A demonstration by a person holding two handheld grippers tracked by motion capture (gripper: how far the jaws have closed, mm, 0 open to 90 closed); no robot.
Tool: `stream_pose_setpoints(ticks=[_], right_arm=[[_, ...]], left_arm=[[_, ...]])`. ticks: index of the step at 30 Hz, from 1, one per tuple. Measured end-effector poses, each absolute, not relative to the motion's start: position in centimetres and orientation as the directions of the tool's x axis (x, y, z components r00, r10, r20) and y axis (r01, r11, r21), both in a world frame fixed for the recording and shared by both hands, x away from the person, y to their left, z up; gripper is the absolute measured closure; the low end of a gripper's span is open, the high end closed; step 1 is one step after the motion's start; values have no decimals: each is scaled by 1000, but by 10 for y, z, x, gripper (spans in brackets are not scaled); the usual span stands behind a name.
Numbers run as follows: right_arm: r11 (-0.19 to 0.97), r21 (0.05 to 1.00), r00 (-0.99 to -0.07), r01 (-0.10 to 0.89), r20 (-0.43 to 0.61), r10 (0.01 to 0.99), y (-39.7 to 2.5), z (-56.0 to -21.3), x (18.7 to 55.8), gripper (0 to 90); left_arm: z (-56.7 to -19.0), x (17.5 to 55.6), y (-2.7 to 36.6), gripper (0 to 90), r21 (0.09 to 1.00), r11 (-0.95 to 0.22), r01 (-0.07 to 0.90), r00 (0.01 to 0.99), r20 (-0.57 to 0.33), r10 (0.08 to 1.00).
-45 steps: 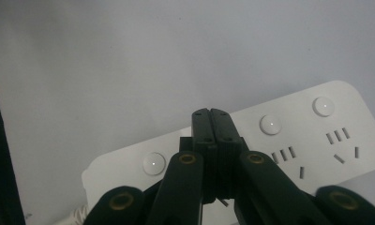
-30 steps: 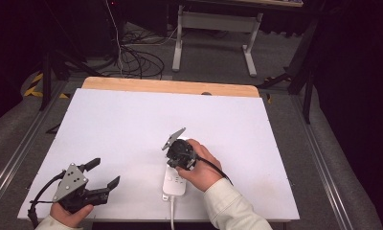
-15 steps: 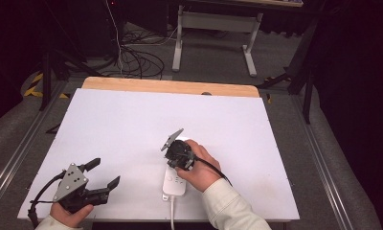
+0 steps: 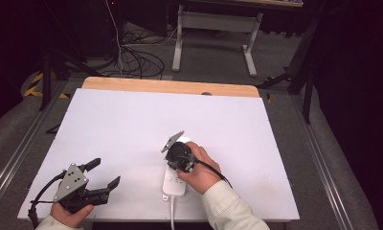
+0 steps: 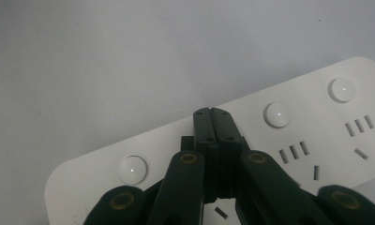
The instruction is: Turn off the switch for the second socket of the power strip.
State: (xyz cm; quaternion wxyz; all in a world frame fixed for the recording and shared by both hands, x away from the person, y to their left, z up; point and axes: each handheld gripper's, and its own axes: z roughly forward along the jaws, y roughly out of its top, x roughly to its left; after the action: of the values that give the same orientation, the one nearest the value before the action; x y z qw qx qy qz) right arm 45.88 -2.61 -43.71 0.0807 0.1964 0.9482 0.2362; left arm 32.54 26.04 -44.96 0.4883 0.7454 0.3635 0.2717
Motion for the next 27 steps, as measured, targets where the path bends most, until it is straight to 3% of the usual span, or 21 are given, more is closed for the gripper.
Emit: stream_pose_setpoints(ticks=[27], right_arm=[[820,458,-905,343,-74,420,-22,-437,457,900]], left_arm=[[-450,326,261,167,923,-266,278,589,54,806]])
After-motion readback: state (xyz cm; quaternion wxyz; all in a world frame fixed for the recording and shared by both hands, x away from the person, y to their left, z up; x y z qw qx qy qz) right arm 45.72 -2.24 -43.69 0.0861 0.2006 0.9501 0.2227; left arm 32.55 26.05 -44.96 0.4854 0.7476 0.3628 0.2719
